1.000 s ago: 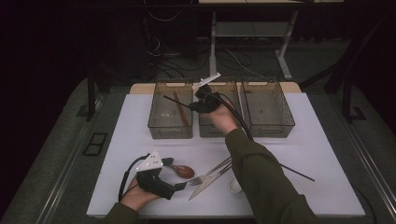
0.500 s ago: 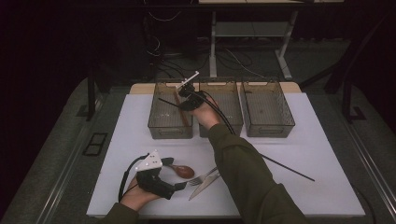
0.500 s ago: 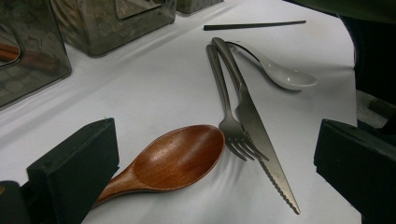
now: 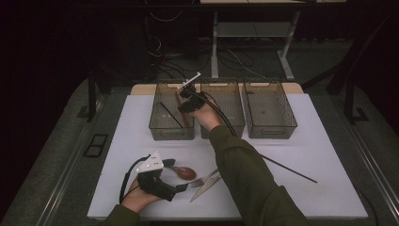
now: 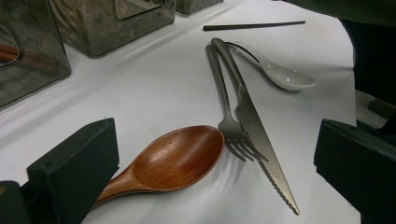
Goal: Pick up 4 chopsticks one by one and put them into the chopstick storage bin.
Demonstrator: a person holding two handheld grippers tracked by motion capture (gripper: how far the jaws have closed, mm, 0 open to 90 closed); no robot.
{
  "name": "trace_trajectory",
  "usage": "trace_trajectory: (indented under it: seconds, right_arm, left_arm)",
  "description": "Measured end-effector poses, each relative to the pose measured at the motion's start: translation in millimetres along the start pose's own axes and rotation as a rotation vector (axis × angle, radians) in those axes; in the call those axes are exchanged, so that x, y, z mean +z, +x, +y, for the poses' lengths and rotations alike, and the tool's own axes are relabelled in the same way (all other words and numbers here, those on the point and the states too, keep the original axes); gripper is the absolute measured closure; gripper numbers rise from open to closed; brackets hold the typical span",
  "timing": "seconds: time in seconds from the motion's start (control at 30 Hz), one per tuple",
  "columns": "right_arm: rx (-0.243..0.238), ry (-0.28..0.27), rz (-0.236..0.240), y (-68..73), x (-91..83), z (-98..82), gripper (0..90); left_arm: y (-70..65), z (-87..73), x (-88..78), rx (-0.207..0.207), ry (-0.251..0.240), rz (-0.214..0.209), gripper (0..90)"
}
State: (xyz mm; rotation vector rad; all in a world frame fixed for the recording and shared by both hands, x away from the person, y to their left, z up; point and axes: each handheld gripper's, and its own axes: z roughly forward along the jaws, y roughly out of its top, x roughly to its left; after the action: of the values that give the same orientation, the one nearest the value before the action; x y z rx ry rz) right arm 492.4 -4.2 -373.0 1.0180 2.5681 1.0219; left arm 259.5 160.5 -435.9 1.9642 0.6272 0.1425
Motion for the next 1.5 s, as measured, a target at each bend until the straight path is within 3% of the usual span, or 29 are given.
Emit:
trace_trajectory:
  seconds: [0.33, 0.67, 0.87, 1.1, 1.3, 1.5]
  right_arm:
    - [0.011, -0.026, 0.053, -1.4, -11.5, -1.5, 56.3]
    - [-0.049, -0.057, 0.111, 1.2, -38.4, -14.3, 47.7]
    - [-0.091, -0.072, 0.127, -3.5, -59.6, -29.9, 47.2]
    - [-0.096, -0.103, 0.149, -6.0, -87.7, -51.4, 44.2]
    - [-0.128, -0.099, 0.160, -9.6, -114.4, -71.3, 44.0]
    - [-0.123, -0.101, 0.179, -19.6, -140.1, -99.6, 42.7]
  left_arm:
    - [0.5, -0.4, 0.1, 0.000, 0.005, 0.002, 0.0]
    - [0.2, -0.9, 0.6, -0.001, 0.010, 0.003, 0.0]
    - [0.2, -1.0, 1.1, -0.002, 0.010, 0.005, 0.0]
    - [0.7, -1.5, 0.9, -0.002, 0.018, 0.010, 0.0]
    - [-0.1, -1.5, 1.0, -0.005, 0.017, 0.010, 0.0]
    - [0.6, -1.8, 1.6, -0.004, 0.023, 0.013, 0.0]
